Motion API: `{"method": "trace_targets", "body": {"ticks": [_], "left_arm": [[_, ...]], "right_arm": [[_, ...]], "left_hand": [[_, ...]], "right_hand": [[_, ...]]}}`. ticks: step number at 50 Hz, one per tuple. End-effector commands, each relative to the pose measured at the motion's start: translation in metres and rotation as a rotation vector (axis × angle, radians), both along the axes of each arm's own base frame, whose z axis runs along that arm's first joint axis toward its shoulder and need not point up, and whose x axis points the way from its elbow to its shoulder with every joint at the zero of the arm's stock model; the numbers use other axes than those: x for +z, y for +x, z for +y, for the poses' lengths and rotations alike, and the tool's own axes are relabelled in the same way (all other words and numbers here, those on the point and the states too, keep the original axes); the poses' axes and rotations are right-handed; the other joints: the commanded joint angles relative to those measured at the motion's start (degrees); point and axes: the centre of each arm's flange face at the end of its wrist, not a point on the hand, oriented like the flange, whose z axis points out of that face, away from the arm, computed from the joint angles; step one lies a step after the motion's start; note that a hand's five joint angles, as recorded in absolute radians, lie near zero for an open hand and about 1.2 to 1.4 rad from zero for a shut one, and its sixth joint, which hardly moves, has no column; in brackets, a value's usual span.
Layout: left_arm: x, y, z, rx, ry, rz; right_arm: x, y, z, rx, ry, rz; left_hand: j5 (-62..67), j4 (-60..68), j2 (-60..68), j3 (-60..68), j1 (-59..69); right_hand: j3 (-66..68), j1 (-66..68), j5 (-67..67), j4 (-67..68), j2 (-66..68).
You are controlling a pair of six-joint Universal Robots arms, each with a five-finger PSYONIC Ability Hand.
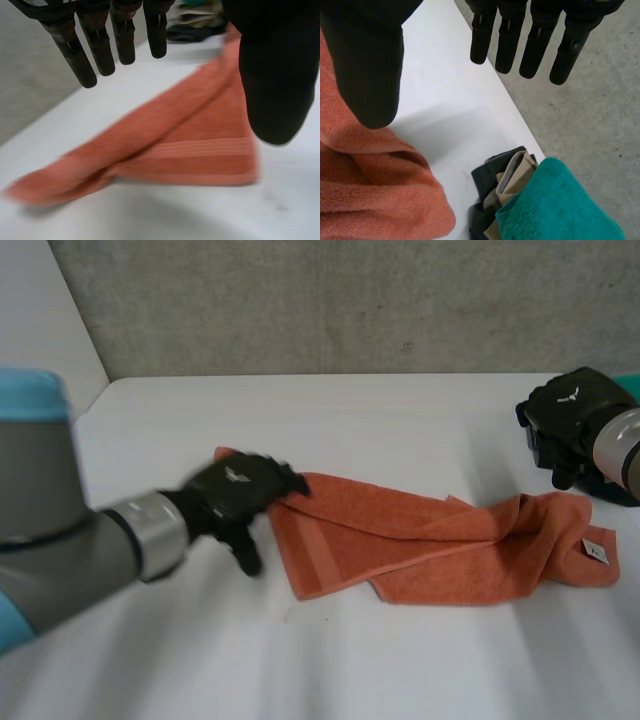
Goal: Fold the laundry.
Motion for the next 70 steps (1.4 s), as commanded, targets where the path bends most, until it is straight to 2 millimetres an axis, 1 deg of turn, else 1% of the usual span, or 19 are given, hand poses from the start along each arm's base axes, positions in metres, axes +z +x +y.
{"method": "trace_targets", "body": {"ticks": [1, 4, 5, 9, 12, 16, 21, 24, 31, 38, 43, 48, 50, 52, 54, 55, 60, 65, 70], "left_arm": [[-0.054, -0.043, 0.012, -0.129, -0.05, -0.06], [-0.068, -0.05, 0.009, -0.12, -0.084, -0.107], [-0.076, -0.054, 0.005, -0.105, -0.107, -0.14], [-0.093, -0.059, -0.001, -0.093, -0.142, -0.203], [-0.101, -0.062, -0.005, -0.106, -0.152, -0.22], [-0.102, -0.065, -0.009, -0.109, -0.163, -0.201], [-0.1, -0.069, -0.01, -0.117, -0.173, -0.172], [-0.104, -0.072, -0.009, -0.122, -0.169, -0.175], [-0.11, -0.076, -0.01, -0.131, -0.172, -0.173], [-0.105, -0.09, -0.016, -0.137, -0.224, -0.128], [-0.114, -0.098, -0.019, -0.151, -0.227, -0.132], [-0.121, -0.1, -0.023, -0.152, -0.216, -0.138], [-0.12, -0.102, -0.025, -0.153, -0.219, -0.135], [-0.117, -0.103, -0.028, -0.149, -0.228, -0.127], [-0.11, -0.104, -0.031, -0.14, -0.243, -0.116], [-0.102, -0.103, -0.034, -0.127, -0.261, -0.103], [-0.077, -0.104, -0.036, -0.082, -0.306, -0.025], [-0.07, -0.103, -0.033, -0.075, -0.325, 0.031], [-0.07, -0.092, -0.027, -0.084, -0.291, 0.016]], "right_arm": [[-0.025, -0.007, -0.002, -0.007, 0.017, -0.021], [-0.032, -0.007, -0.001, -0.006, 0.023, -0.025], [-0.036, -0.008, 0.0, -0.007, 0.024, -0.024], [-0.048, -0.009, 0.004, -0.005, 0.035, -0.025], [-0.054, -0.009, 0.005, -0.002, 0.031, -0.026], [-0.06, -0.01, 0.006, -0.003, 0.028, -0.027], [-0.066, -0.011, 0.007, -0.002, 0.03, -0.029], [-0.069, -0.012, 0.007, -0.002, 0.034, -0.03], [-0.072, -0.011, 0.009, 0.002, 0.041, -0.026], [-0.074, -0.009, 0.012, 0.008, 0.044, -0.025], [-0.075, -0.01, 0.012, 0.005, 0.041, -0.026], [-0.075, -0.011, 0.011, 0.002, 0.041, -0.026], [-0.075, -0.012, 0.011, -0.001, 0.041, -0.026], [-0.075, -0.012, 0.011, -0.001, 0.041, -0.026], [-0.075, -0.012, 0.01, -0.003, 0.041, -0.026], [-0.075, -0.013, 0.01, -0.004, 0.041, -0.026], [-0.075, -0.015, 0.009, -0.01, 0.038, -0.026], [-0.076, -0.016, 0.006, -0.017, 0.035, -0.027], [-0.074, -0.017, 0.003, -0.009, 0.033, -0.036]], "left_hand": [[6.13, 6.02, 5.66, 5.44, 6.58], [9.02, 8.9, 8.55, 8.33, 9.47], [10.03, 9.91, 9.56, 9.33, 10.48], [13.89, 13.78, 13.42, 13.2, 14.34], [15.91, 15.8, 15.44, 15.22, 16.36], [18.94, 18.83, 18.47, 18.25, 19.39], [18.95, 18.84, 18.48, 18.26, 19.4], [18.95, 18.84, 18.48, 18.26, 19.4], [18.95, 18.84, 18.48, 18.26, 19.4], [18.95, 18.84, 18.48, 18.26, 19.4], [19.12, 19.0, 18.65, 18.43, 19.57], [21.64, 21.52, 21.17, 20.94, 22.09], [23.82, 23.7, 23.35, 23.12, 24.27], [36.23, 36.11, 35.76, 35.53, 36.68], [53.18, 53.06, 52.71, 52.49, 53.63], [62.41, 62.29, 61.94, 61.71, 62.86], [62.5, 62.38, 62.03, 61.81, 62.95], [62.5, 62.38, 62.03, 61.81, 62.95], [62.5, 62.38, 62.03, 61.81, 62.95]], "right_hand": [[0.14, 0.03, 1.62, 0.59, 0.44], [0.15, 0.04, 1.62, 0.59, 0.44], [0.31, 0.2, 1.78, 0.76, 0.61], [0.65, 0.54, 2.12, 1.1, 0.95], [1.49, 1.38, 2.96, 1.93, 1.78], [1.66, 1.55, 3.13, 2.11, 1.96], [1.66, 1.55, 3.13, 2.11, 1.96], [2.33, 2.22, 3.8, 2.78, 2.63], [3.34, 3.23, 4.81, 3.79, 3.64], [3.34, 3.23, 4.81, 3.79, 3.64], [3.34, 3.23, 4.81, 3.79, 3.64], [3.34, 3.23, 4.81, 3.79, 3.64], [3.34, 3.23, 4.81, 3.79, 3.64], [3.51, 3.4, 4.98, 3.96, 3.81], [3.51, 3.4, 4.98, 3.96, 3.81], [3.51, 3.4, 4.98, 3.96, 3.81], [3.51, 3.4, 4.98, 3.96, 3.81], [3.51, 3.4, 4.98, 3.96, 3.81], [3.17, 3.06, 4.65, 3.62, 3.47]]}}
